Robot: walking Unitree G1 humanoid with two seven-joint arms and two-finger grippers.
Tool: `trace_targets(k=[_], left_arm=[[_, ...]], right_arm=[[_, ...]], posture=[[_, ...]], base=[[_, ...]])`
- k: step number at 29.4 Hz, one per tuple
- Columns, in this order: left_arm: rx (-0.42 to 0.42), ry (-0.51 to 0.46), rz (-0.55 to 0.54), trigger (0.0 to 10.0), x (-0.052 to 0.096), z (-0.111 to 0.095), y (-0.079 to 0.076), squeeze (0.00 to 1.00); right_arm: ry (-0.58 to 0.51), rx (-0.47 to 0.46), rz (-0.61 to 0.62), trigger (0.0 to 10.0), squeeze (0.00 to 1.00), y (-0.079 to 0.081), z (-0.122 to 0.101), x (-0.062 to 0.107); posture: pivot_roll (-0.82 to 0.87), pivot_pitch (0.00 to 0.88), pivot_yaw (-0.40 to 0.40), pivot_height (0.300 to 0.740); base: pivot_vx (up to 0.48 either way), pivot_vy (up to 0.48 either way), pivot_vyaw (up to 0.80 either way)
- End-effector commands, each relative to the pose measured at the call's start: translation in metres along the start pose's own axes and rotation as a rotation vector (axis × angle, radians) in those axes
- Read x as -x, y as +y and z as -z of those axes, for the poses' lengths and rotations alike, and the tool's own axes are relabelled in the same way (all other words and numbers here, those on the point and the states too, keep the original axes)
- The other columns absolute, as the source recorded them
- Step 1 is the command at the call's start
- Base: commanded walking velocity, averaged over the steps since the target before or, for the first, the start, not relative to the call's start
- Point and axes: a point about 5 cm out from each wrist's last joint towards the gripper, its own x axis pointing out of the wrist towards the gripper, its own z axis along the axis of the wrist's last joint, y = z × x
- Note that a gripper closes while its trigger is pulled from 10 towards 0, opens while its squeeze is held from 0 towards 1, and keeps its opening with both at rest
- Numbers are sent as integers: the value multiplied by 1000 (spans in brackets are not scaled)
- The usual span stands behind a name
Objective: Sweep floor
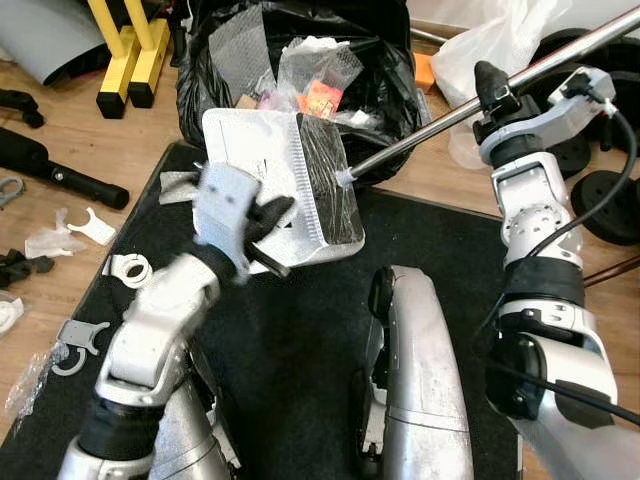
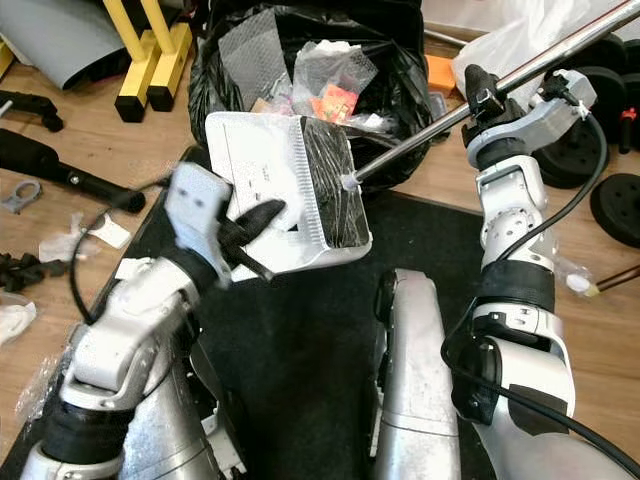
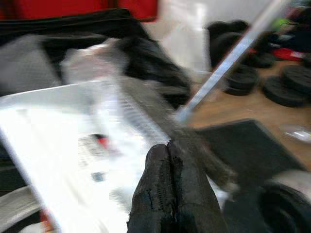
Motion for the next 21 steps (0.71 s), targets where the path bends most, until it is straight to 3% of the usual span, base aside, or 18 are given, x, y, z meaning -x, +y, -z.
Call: trace_targets(k=[1,2,6,7,8,9,17,21], left_arm=[[-23,-7,-69,10000,1,-2,10,0],[-40,-29,-106,10000,0,-9,19,0],[-65,-61,-151,10000,-1,-18,31,0],[-69,-65,-157,10000,-1,-20,32,0],[-69,-65,-157,10000,-1,-20,32,0],[-70,-67,-158,10000,-1,-19,32,0],[-58,-38,-142,10000,0,-8,26,0],[-39,-13,-138,10000,1,2,19,0]], right_arm=[[-80,-20,-23,10000,0,4,-20,-2],[-73,-13,-14,10000,0,3,-18,-1],[-57,-7,-2,10000,0,0,-14,1],[-51,-8,1,2980,0,0,-13,1],[-51,-8,1,2980,0,0,-13,1],[-50,-16,-2,0,0,0,-12,2],[-67,-37,-14,0,0,7,-16,0],[-66,37,-21,0,0,10,-17,-2]], posture=[[-124,211,-137,420],[-123,209,-138,425],[-121,203,-139,435],[-122,200,-139,440],[-122,200,-139,440],[-121,199,-139,445],[-125,191,-139,465],[-127,188,-141,480]], base=[[0,0,0],[0,0,0],[0,0,0],[0,0,0],[0,0,0],[0,0,0],[0,0,0],[0,0,0]])
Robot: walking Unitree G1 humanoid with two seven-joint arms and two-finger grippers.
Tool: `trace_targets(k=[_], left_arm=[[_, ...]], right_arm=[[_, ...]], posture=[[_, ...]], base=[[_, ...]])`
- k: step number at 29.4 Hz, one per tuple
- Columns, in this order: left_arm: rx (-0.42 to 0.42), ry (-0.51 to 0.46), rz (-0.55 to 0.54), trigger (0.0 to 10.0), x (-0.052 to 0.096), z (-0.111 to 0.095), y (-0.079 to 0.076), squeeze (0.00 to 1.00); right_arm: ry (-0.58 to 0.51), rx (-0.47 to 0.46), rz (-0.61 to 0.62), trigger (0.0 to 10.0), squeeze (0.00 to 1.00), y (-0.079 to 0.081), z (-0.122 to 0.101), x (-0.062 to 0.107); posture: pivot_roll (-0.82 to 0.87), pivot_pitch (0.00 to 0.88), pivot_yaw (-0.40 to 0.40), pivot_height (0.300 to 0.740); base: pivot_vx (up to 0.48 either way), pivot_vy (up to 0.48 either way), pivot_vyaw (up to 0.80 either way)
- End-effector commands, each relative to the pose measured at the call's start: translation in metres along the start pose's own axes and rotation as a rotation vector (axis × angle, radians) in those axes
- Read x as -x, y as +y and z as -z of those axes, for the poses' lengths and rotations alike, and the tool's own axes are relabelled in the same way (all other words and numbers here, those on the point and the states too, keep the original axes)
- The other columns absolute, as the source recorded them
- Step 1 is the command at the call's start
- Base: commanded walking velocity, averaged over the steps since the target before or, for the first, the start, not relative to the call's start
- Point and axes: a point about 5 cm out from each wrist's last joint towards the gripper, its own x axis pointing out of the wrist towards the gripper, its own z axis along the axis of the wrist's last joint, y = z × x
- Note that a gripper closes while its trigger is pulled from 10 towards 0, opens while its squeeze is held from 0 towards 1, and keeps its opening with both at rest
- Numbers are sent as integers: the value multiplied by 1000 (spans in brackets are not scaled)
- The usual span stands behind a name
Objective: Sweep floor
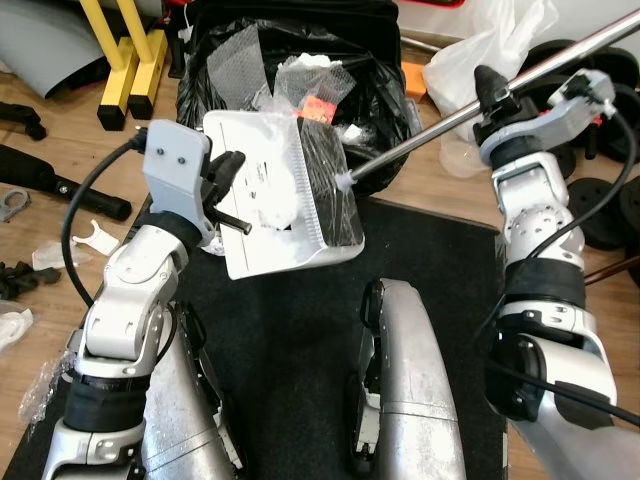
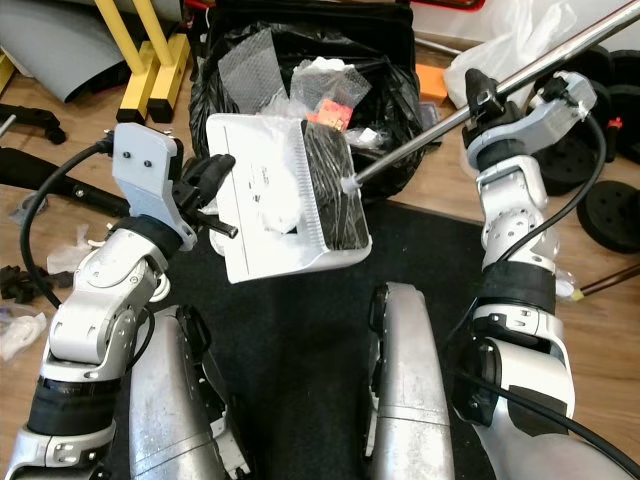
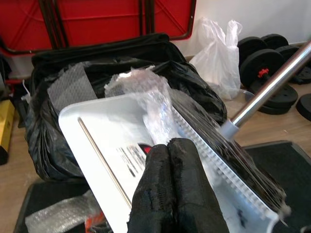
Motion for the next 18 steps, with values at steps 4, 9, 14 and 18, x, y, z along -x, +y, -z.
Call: trace_targets(k=[4,9,14,18], left_arm=[[10,21,13,10000,2,9,-8,0],[14,32,19,10000,3,13,-12,0],[5,44,7,10000,5,17,-10,0],[0,49,-11,10000,6,18,-5,0]], right_arm=[[-89,75,-40,0,0,10,-19,-2],[-106,76,-52,0,0,14,-22,-2],[-104,39,-46,0,0,15,-20,-2],[-106,28,-36,0,0,12,-21,-1]], posture=[[-130,188,-142,490],[-130,188,-142,510],[-129,186,-143,530],[-129,185,-143,540]], base=[[0,0,0],[0,0,0],[0,0,0],[0,0,0]])
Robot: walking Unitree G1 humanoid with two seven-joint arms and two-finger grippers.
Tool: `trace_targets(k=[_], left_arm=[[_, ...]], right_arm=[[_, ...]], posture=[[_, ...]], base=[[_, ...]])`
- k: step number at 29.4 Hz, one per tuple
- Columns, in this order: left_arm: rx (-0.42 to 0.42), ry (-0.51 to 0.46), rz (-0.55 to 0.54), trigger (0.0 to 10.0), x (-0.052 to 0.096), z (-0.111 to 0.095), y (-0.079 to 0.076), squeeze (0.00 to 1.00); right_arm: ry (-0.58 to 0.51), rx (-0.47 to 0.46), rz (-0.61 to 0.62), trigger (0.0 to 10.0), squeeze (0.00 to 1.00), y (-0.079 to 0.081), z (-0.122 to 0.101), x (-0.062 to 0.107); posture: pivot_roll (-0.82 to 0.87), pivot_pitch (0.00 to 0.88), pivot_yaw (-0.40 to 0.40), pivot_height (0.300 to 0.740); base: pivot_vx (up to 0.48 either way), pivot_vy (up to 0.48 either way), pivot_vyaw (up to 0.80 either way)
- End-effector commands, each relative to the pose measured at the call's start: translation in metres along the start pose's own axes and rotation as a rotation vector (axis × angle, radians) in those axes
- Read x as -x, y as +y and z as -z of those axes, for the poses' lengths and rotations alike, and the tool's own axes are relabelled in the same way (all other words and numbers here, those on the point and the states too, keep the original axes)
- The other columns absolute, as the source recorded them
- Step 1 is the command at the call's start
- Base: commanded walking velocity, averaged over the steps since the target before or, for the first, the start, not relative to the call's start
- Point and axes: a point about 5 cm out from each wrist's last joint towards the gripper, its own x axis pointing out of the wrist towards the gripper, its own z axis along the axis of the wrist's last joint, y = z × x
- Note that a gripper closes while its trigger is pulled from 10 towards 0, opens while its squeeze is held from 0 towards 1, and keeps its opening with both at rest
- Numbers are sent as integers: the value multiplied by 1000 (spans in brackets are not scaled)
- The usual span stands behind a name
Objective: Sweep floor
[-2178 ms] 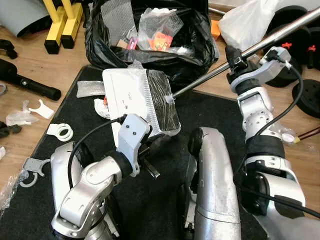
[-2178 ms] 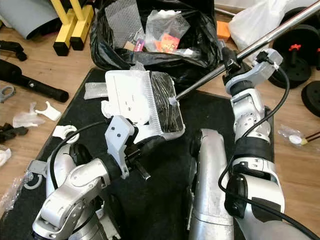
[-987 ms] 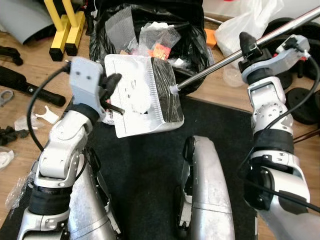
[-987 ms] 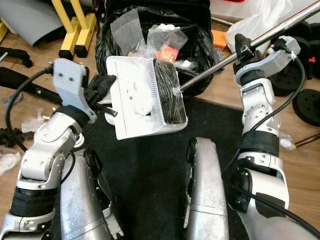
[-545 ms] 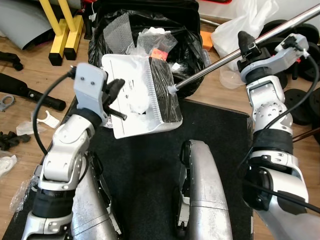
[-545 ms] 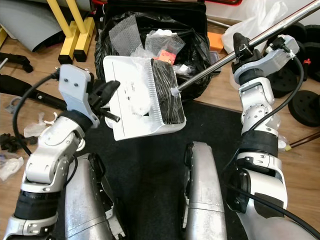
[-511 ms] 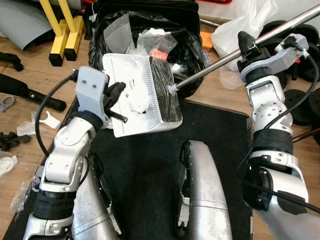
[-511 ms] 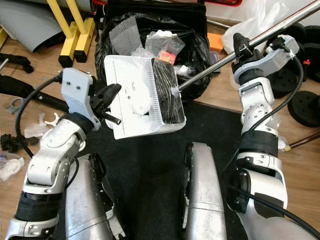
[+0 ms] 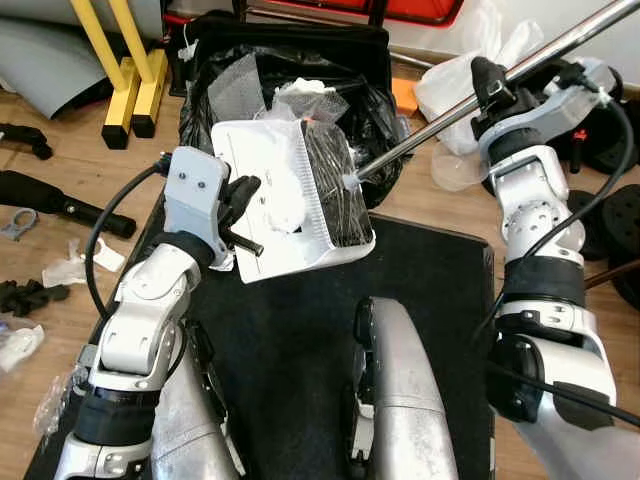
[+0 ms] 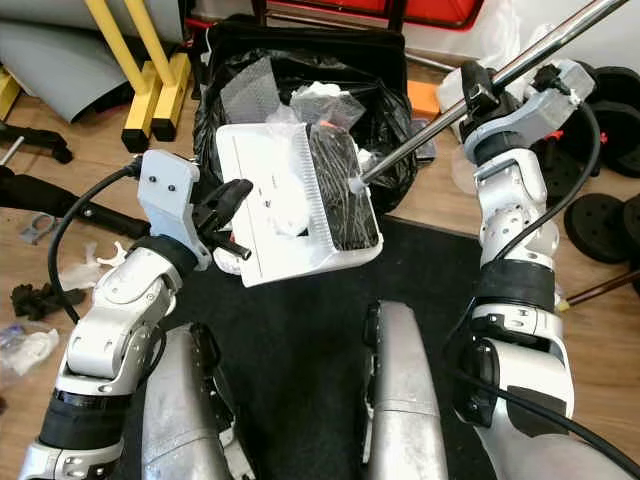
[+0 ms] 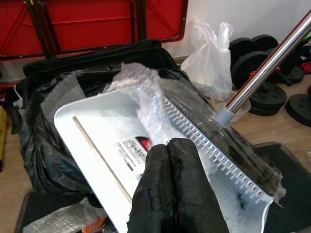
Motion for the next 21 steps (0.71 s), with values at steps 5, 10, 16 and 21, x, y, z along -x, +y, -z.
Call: trace_targets(k=[5,10,16,21], left_arm=[[-4,19,-37,10000,4,6,7,0],[-4,23,-53,10000,3,8,10,0],[-1,28,-60,10000,4,10,10,0],[-28,31,-108,10000,5,11,25,0]], right_arm=[[-104,-39,-9,0,0,0,-20,1],[-103,-41,-2,0,0,-3,-20,2],[-102,-45,4,0,0,-5,-20,3],[-98,-49,9,0,0,-8,-19,5]], posture=[[-130,182,-142,555],[-131,179,-142,570],[-130,173,-145,585],[-132,167,-147,605]], base=[[0,0,0],[0,0,0],[0,0,0],[0,0,0]])
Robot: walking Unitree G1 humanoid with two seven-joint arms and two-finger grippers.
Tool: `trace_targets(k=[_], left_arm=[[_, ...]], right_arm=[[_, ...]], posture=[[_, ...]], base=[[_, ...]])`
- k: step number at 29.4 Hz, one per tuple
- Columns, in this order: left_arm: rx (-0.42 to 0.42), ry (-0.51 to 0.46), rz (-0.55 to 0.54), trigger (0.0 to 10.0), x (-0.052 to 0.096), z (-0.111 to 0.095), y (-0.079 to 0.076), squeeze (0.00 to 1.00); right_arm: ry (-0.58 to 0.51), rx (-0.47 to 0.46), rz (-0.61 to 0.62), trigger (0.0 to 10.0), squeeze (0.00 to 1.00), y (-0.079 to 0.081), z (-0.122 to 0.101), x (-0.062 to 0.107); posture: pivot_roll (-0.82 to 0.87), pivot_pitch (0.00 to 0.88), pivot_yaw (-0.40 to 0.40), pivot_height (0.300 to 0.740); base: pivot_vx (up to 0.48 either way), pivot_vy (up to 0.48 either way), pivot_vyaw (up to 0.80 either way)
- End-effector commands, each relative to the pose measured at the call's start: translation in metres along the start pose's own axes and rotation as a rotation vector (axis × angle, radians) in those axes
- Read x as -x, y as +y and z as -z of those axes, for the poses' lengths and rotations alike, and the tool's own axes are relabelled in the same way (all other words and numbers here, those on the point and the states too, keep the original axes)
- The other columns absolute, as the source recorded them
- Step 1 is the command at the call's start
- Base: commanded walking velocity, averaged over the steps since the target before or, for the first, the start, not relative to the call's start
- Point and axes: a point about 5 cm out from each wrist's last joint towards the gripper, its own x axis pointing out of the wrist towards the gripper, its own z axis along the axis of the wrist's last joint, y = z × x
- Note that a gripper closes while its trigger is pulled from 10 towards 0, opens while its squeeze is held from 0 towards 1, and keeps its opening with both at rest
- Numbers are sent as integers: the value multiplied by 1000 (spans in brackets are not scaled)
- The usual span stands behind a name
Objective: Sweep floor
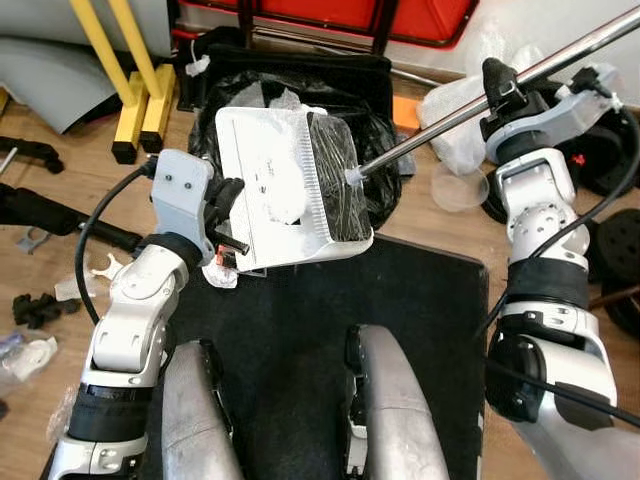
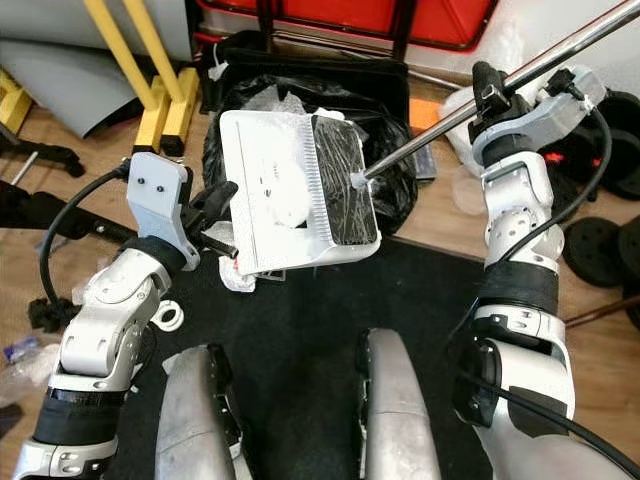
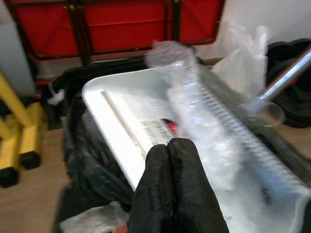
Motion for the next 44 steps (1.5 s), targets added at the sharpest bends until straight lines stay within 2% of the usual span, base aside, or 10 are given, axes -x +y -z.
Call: trace_targets(k=[1,3,7,11,15,32,39,44], left_arm=[[-18,3,-49,10000,1,1,8,0],[-24,0,-69,10000,0,0,15,0],[-25,-3,-80,10000,0,0,18,0],[-20,-2,-76,10000,0,1,15,0],[10,8,-57,10000,0,6,5,0],[16,32,-47,10000,-1,13,-4,0],[19,54,-41,10000,2,19,-6,0],[41,92,-19,10000,7,29,-12,0]], right_arm=[[-82,-14,-10,0,0,-3,-18,3],[-79,-14,-8,0,0,-4,-17,3],[-74,-15,-6,0,0,-5,-15,4],[-62,-16,-5,0,0,-5,-11,6],[-43,-15,-7,0,0,-5,-5,9],[-40,-18,-9,0,0,-4,-5,9],[-36,-26,7,0,0,-9,-2,11],[-8,5,59,0,0,-22,7,17]], posture=[[-131,165,-147,610],[-130,162,-147,620],[-131,161,-149,630],[-132,158,-151,640],[-136,153,-158,660],[-137,147,-161,700],[-131,145,-160,720],[-130,144,-158,740]], base=[[0,0,0],[0,0,0],[0,0,0],[0,0,0],[0,0,0],[0,0,0],[0,0,0],[0,0,0]])
